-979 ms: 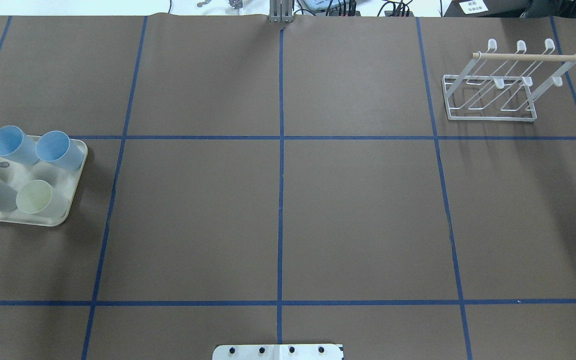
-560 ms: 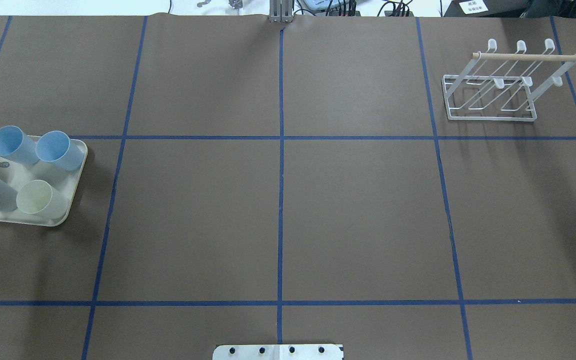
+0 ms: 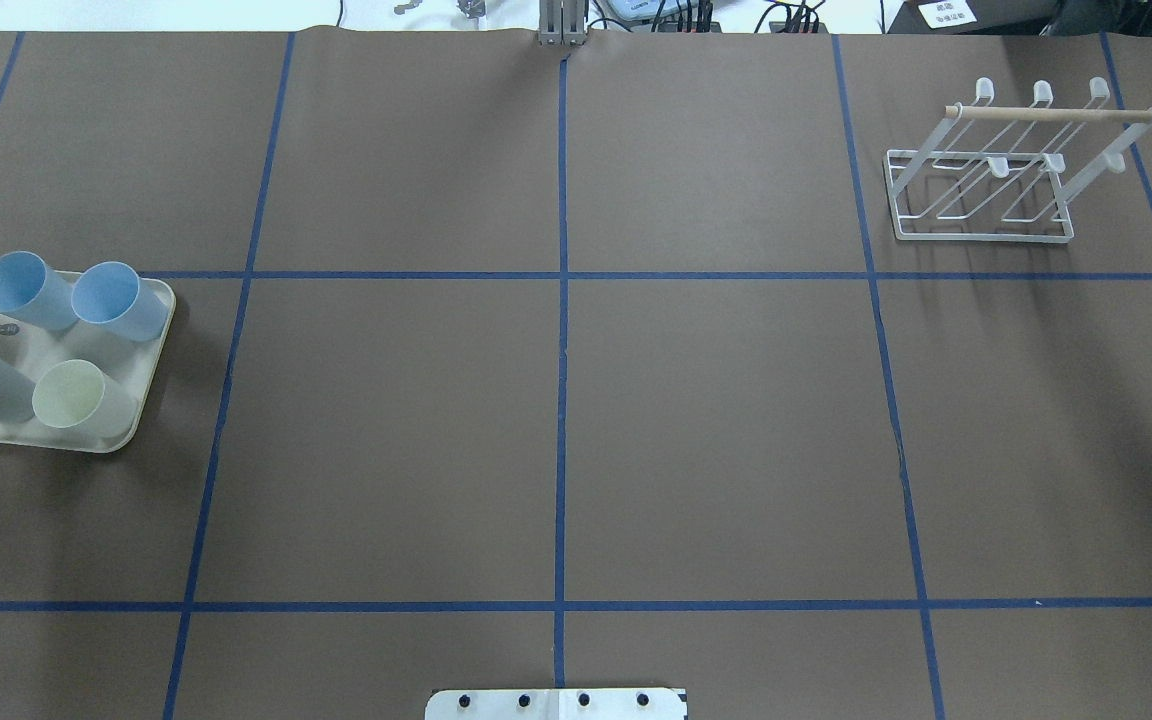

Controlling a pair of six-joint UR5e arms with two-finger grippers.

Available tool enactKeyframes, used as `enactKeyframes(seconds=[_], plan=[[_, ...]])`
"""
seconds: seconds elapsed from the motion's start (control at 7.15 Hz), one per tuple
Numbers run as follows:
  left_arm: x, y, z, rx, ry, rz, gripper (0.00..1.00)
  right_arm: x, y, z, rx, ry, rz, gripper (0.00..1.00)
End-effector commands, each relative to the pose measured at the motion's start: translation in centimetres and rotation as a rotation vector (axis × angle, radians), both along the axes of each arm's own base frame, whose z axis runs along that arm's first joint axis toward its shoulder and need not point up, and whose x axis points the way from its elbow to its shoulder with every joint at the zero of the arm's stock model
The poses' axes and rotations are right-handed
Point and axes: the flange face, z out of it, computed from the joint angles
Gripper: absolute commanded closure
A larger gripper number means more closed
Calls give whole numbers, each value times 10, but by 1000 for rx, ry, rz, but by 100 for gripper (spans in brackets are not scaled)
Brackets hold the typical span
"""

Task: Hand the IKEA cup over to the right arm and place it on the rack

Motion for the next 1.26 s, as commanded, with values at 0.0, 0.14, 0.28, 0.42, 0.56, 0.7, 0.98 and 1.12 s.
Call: enactKeyframes(seconds=[0.0, 0.14, 0.28, 0.42, 0.56, 0.7, 0.98, 1.12], plan=[[10, -6, 5, -4, -3, 19, 25, -9, -1, -2, 4, 1, -16, 0], [10, -7, 9, -13, -4, 20, 34, -13, -1, -2, 3, 1, -23, 1], [12, -7, 10, -15, -5, 23, 40, -15, -3, -6, 9, 0, -28, 0], [13, -6, 10, -16, -7, 27, 52, -17, -4, -6, 11, 0, -31, 0], [13, -6, 10, -14, -7, 28, 76, -17, -6, -10, 16, -5, -33, 1], [13, -5, 10, -16, -7, 27, 100, -20, -6, -13, 15, -28, -42, 0], [11, -3, 6, -14, 6, 25, 100, -24, -14, -31, -8, -52, -17, 1], [10, -6, -15, 12, 29, 25, 100, -29, -17, -40, -29, -75, -11, 0]])
